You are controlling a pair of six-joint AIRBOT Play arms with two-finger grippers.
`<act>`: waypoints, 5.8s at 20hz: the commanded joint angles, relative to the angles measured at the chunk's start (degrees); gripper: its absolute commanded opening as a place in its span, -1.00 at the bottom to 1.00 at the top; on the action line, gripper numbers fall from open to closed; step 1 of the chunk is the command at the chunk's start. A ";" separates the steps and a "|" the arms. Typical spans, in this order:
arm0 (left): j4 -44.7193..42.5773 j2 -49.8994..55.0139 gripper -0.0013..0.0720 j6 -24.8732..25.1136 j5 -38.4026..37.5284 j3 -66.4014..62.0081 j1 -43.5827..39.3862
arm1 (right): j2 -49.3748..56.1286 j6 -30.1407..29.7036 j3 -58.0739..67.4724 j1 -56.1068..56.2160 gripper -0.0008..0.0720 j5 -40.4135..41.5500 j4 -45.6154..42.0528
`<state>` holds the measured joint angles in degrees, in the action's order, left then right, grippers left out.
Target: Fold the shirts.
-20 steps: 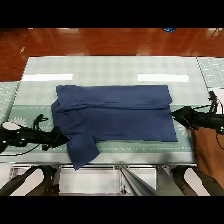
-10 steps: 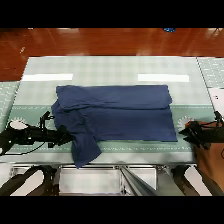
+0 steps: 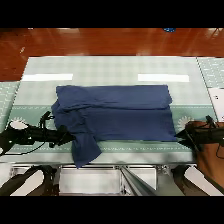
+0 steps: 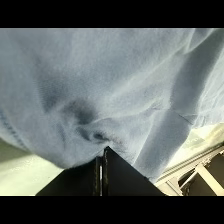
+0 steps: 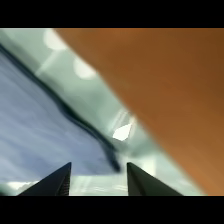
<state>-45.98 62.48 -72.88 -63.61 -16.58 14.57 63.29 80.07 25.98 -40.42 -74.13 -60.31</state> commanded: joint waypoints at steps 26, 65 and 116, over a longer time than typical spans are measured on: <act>2.34 25.62 -0.90 -1.31 0.22 -47.52 -1.05 | 22.16 -8.79 33.05 20.09 -0.92 10.01 21.64; -0.02 -10.71 0.42 -1.29 12.59 -16.76 -2.10 | 35.34 0.35 37.88 17.73 0.16 12.44 21.42; -5.07 4.00 -0.90 -3.34 -1.77 -43.74 -19.91 | -13.20 9.05 23.58 54.55 -0.92 24.20 17.05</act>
<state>-49.58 78.48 -78.61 -67.48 -70.41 -15.03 40.62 89.56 48.56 4.08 -62.28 -44.86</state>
